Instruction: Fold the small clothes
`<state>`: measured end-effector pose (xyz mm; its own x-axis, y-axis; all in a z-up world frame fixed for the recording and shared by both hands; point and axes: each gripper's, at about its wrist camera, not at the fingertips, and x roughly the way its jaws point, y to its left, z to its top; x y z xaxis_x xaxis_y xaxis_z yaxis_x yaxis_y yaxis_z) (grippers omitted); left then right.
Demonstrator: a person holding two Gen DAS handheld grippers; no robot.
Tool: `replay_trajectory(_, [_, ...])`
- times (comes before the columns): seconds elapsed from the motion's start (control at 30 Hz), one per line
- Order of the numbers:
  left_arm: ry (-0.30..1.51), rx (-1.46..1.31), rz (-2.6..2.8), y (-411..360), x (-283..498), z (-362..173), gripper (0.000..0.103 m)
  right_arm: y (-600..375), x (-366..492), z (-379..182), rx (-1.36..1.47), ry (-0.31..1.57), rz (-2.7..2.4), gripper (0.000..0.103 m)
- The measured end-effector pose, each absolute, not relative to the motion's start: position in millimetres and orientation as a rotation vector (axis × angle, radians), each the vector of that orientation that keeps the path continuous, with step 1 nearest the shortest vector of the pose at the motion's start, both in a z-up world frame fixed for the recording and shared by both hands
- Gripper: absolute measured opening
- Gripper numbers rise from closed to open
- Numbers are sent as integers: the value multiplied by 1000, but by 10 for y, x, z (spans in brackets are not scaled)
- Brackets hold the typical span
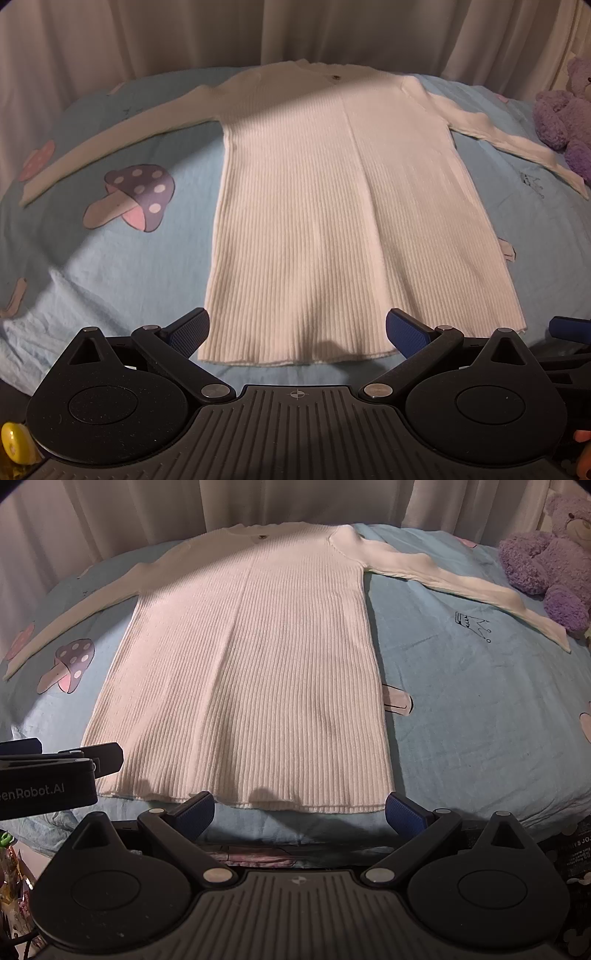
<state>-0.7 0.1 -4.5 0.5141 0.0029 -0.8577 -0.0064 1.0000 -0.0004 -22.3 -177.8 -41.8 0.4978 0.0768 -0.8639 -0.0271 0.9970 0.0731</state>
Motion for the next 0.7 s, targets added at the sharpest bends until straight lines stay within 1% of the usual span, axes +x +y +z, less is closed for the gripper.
replay_trajectory(0.7, [1040,-5,4,2,-8,-66,103,-1780,-243,-411,52,1045,63,99])
